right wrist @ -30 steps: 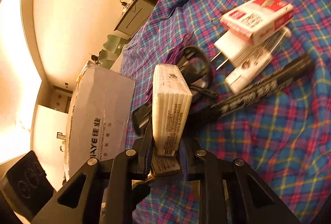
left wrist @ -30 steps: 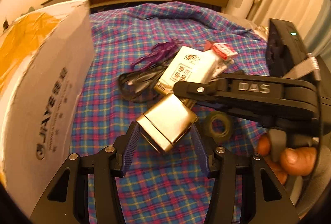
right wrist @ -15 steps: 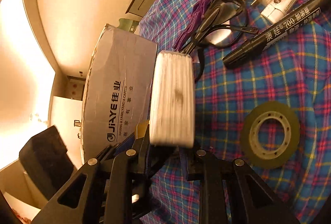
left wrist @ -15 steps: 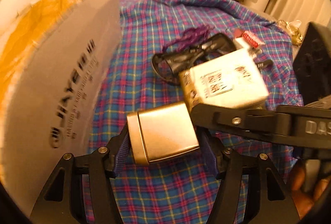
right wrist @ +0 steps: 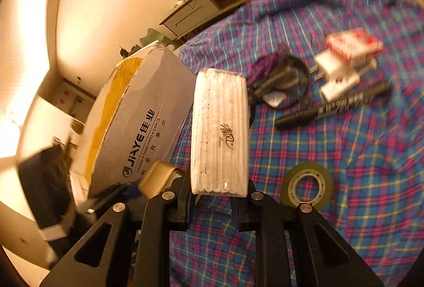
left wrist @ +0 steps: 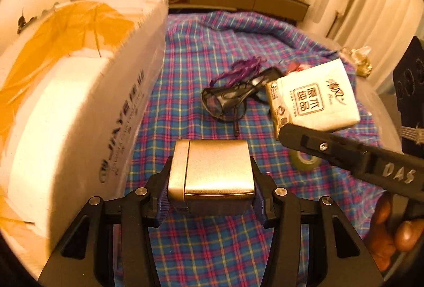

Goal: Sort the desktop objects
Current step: 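Carry the gold tin and white pack over the cardboard box with both tools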

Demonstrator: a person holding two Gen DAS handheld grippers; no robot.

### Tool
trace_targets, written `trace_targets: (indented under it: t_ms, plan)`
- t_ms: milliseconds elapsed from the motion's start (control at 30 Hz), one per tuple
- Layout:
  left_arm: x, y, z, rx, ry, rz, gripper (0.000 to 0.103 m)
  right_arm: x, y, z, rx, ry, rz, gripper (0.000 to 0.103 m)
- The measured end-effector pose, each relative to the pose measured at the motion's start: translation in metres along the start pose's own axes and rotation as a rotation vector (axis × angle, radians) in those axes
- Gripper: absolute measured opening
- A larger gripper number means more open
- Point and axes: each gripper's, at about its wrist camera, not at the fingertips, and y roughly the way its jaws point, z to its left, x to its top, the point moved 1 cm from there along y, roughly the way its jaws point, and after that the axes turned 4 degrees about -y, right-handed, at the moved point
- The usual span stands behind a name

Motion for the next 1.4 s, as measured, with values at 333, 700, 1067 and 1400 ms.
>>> trace_targets:
  t_ms: [333, 700, 1067, 1400]
  plan:
    - [0.008, -0.065, 0.024, -0.068, 0.009, -0.130, 0.052, -0.019, -0.026, 0.047, -0.133, -0.240, -0.090, 0.023]
    - [0.017, -0.115, 0.071, -0.158, -0.080, -0.233, 0.052, -0.012, -0.038, 0.113, -0.185, -0.369, -0.134, 0.023]
    - [0.036, -0.123, 0.151, -0.156, -0.214, -0.296, 0.052, 0.003, 0.000, 0.187, -0.208, -0.485, -0.088, 0.023]
    - [0.040, -0.111, 0.192, -0.150, -0.285, -0.250, 0.052, 0.019, 0.050, 0.219, -0.211, -0.534, -0.020, 0.023]
